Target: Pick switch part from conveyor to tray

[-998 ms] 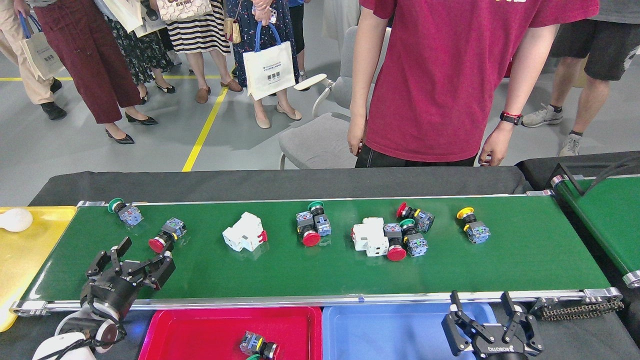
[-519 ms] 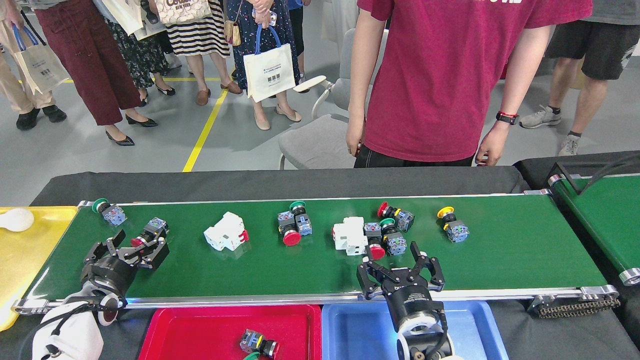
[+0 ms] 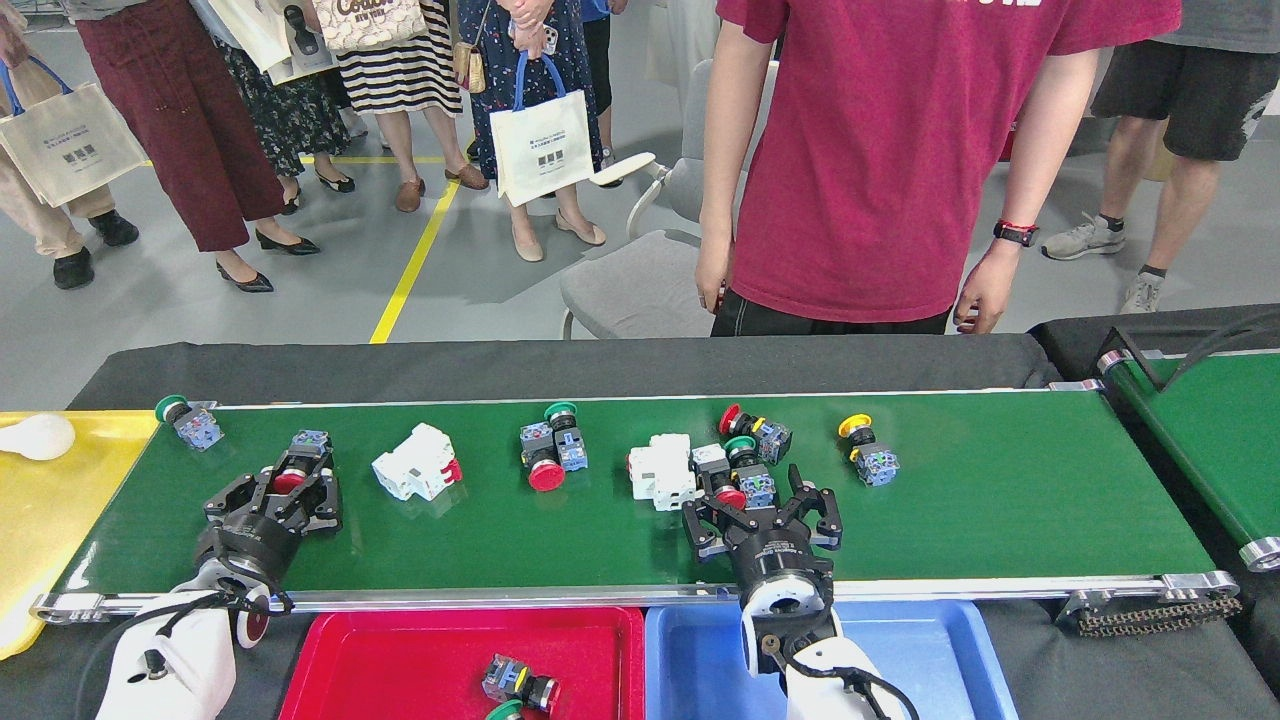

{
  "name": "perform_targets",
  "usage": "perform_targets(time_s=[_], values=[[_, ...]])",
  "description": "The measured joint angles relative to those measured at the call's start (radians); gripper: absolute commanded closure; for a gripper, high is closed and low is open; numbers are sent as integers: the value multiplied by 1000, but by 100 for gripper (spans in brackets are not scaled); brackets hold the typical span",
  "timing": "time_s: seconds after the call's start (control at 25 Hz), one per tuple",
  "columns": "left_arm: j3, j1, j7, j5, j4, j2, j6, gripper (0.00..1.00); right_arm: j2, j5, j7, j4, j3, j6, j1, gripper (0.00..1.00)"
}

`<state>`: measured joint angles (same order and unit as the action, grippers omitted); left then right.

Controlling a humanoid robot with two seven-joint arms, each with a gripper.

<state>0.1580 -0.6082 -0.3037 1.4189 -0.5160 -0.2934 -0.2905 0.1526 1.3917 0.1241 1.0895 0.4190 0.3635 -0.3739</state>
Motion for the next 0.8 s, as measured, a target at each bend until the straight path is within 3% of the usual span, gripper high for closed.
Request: perform_targets(time_s=[0.08,0.12,0.24,0.28,0.32,0.36,0.44,0.48,0.52,0.56,0.64,0.8], values=[[-2,47,-2,-2,-125,-14,-70,94,0,-2,0,-25,0,2,-12,5],[-8,88,-3,-4,-205,-34,-115,93,0,-2,-1,-32,0,9,-12,11],[-61,321,-4,-12,-492,-152,-259,89,1,-22,-5,-34,-1,30,-24,31],[-87,426,-4,-17,-584,-173,-308,83,1,-34,-3,-35,0,33,-27,43],[-103,530,-5,-18,-693,-175,-350,77,1,-40,-2,-34,1,20,-27,49],[-109,623,-6,-18,-783,-173,-380,69,1,-46,-2,-34,1,3,-28,53],[-110,792,4,-13,-951,-158,-409,42,1,-56,-1,-32,2,-27,-28,54],[-109,854,24,-11,-1012,-136,-417,37,1,-61,0,-29,2,-35,-28,54],[-108,900,55,-7,-1062,-95,-421,26,1,-64,0,-24,2,-43,-27,54],[-106,930,78,0,-1096,-54,-425,0,0,-66,0,-12,2,-46,-27,54],[-107,942,123,13,-1131,9,-413,0,-1,-69,0,31,2,-56,-23,54],[-131,931,147,13,-1144,26,-363,0,-31,-70,5,208,2,-95,40,53]])
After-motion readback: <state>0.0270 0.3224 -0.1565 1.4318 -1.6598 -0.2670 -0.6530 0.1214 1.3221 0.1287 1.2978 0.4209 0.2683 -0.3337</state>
